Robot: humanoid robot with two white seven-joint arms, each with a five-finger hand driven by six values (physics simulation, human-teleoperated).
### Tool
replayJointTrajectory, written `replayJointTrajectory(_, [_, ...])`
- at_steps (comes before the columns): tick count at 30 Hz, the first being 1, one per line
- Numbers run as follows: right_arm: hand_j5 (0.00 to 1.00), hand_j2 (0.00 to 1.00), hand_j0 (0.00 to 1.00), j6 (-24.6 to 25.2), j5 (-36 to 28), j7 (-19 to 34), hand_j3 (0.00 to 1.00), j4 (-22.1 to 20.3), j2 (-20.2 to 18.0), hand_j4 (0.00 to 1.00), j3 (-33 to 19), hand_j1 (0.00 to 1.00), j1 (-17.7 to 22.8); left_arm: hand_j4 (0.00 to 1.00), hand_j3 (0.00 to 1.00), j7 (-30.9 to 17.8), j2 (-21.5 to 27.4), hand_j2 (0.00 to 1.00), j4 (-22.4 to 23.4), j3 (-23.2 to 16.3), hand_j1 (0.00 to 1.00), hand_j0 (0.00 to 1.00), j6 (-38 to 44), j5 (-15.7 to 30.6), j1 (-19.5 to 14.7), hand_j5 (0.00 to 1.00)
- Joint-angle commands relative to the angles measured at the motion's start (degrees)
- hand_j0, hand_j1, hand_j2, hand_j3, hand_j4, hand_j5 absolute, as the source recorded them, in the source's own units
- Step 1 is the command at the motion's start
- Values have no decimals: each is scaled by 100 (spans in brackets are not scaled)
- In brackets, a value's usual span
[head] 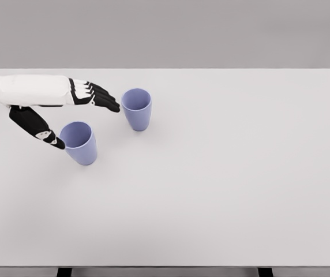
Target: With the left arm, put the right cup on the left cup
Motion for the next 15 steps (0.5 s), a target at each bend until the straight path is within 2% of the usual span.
replayJointTrajectory(1, [100,100,100,-1,4,5,100,-8,0,100,22,100,0,100,100,2,8,100,-50,-2,100,100,17,60,1,100])
replayJointTrajectory(4, [100,100,100,-1,-5,5,100,36,0,100,-21,100,26,100,100,2,-247,100,64,-2,100,100,17,68,-210,100])
replayJointTrajectory(6, [100,100,100,-1,4,5,100,19,0,100,5,100,18,100,100,2,-616,100,407,-2,100,100,17,86,-368,100])
replayJointTrajectory(9, [100,100,100,-1,-5,5,100,36,0,100,14,100,18,100,100,2,-906,100,705,-2,100,100,17,33,-465,100])
replayJointTrajectory(12, [100,100,100,-1,-5,5,100,36,0,100,5,100,18,100,100,2,-1442,100,1584,-2,100,100,17,-221,-483,100])
replayJointTrajectory(15, [100,100,100,-1,-5,5,100,36,0,100,5,100,17,100,100,2,-1820,100,2200,-2,100,100,17,-336,-483,100])
